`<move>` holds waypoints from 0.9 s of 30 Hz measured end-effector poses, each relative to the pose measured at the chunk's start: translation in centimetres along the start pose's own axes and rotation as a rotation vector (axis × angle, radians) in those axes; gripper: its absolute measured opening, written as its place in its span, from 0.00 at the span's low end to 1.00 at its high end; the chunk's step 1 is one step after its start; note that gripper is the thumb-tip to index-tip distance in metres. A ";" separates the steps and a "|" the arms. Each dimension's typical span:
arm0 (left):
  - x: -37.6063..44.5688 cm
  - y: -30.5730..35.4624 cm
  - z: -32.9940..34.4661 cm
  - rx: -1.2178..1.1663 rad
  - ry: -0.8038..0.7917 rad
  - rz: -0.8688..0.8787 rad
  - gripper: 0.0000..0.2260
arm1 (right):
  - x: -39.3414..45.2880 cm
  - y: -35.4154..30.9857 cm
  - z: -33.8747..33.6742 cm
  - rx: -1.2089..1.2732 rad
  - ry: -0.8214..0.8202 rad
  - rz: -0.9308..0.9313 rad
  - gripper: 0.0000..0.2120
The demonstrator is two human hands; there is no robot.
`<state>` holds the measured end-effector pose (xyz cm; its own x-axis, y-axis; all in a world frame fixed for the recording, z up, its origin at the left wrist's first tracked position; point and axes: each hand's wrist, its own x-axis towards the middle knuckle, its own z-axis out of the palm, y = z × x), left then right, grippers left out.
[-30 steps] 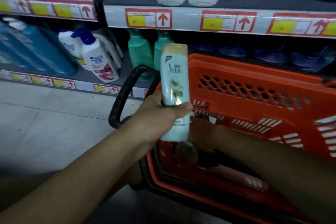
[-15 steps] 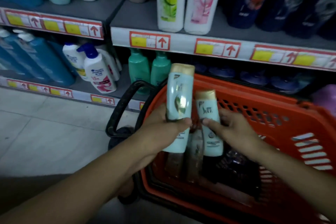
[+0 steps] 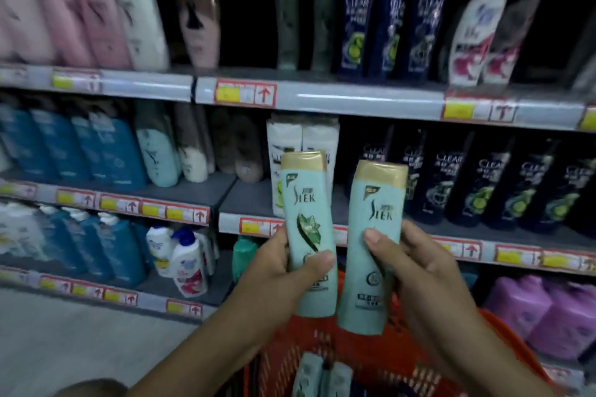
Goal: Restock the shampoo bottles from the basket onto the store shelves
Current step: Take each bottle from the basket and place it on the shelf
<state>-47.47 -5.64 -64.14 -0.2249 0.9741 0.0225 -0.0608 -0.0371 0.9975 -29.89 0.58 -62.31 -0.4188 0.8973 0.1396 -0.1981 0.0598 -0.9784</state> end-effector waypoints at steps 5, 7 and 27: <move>0.3 5.7 -2.1 -0.105 0.164 0.156 0.25 | 1.4 -4.8 3.8 0.015 -0.028 -0.105 0.16; 0.7 8.1 -3.2 -0.096 0.185 0.207 0.25 | 2.3 -6.6 5.4 0.010 -0.012 -0.158 0.15; 24.3 21.8 -12.9 0.102 0.465 0.382 0.17 | 30.1 -14.9 15.8 -0.290 0.371 -0.527 0.18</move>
<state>-66.84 14.35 -42.69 -0.6147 0.6961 0.3709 0.1964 -0.3203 0.9267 -53.56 19.80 -41.15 0.0077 0.8036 0.5951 -0.0261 0.5951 -0.8032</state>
